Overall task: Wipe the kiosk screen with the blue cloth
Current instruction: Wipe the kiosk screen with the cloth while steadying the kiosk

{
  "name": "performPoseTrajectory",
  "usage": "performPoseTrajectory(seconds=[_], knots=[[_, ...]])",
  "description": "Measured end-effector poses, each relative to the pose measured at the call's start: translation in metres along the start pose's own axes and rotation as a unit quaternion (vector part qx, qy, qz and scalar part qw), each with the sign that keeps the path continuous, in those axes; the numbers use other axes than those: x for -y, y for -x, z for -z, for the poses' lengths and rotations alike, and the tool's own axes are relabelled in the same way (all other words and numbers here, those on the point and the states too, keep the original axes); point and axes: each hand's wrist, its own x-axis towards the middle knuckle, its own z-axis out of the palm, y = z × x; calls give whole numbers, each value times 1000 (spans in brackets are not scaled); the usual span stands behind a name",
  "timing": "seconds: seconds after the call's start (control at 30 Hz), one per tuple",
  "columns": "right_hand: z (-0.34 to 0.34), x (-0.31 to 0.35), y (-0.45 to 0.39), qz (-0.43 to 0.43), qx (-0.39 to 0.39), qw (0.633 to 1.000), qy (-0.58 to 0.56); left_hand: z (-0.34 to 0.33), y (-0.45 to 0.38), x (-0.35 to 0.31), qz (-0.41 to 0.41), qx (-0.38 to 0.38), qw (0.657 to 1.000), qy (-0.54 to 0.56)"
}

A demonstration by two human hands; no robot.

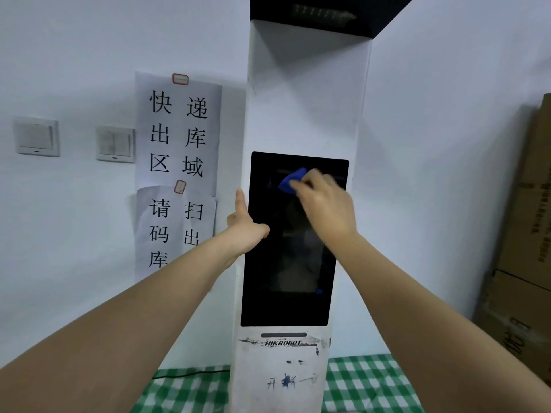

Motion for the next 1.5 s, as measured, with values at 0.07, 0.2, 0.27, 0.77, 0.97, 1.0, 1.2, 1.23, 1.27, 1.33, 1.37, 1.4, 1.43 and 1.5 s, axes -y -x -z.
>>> performPoseTrajectory(seconds=[0.07,0.2,0.27,0.77,0.97,1.0,1.2,1.23,1.27,1.33,1.37,1.4,1.43,1.5], knots=[[6,1,-13,-169,-47,983,-58,2,0,2,-5,7,1000,-1],[-1,31,-21,-172,-55,981,-70,4,0,5,-10,14,1000,11],[-10,35,-16,-36,-43,998,-21,4,0,5,-13,14,1000,18],[-6,42,-33,39,-16,999,-7,4,1,7,-24,17,999,36],[-9,52,-48,-79,-74,994,-22,6,2,8,-27,21,999,29],[-12,53,-44,-22,-60,998,-7,6,1,8,-29,20,999,30],[-1,40,-56,2,-28,1000,4,6,2,7,-34,21,999,33],[1,41,-60,-52,-41,998,-10,7,3,7,-32,25,999,32],[1,45,-61,-82,-49,995,-22,7,4,7,-32,26,999,31],[-4,55,-56,-47,-57,997,-16,7,3,8,-35,27,999,29],[-8,58,-50,3,-54,999,-2,7,2,9,-34,25,999,28],[-10,59,-44,59,-43,997,8,7,0,11,-28,24,999,25],[-9,58,-39,106,-28,994,15,7,-1,13,-16,24,999,19],[-6,53,-40,144,-12,989,27,7,-3,16,11,23,1000,7]])
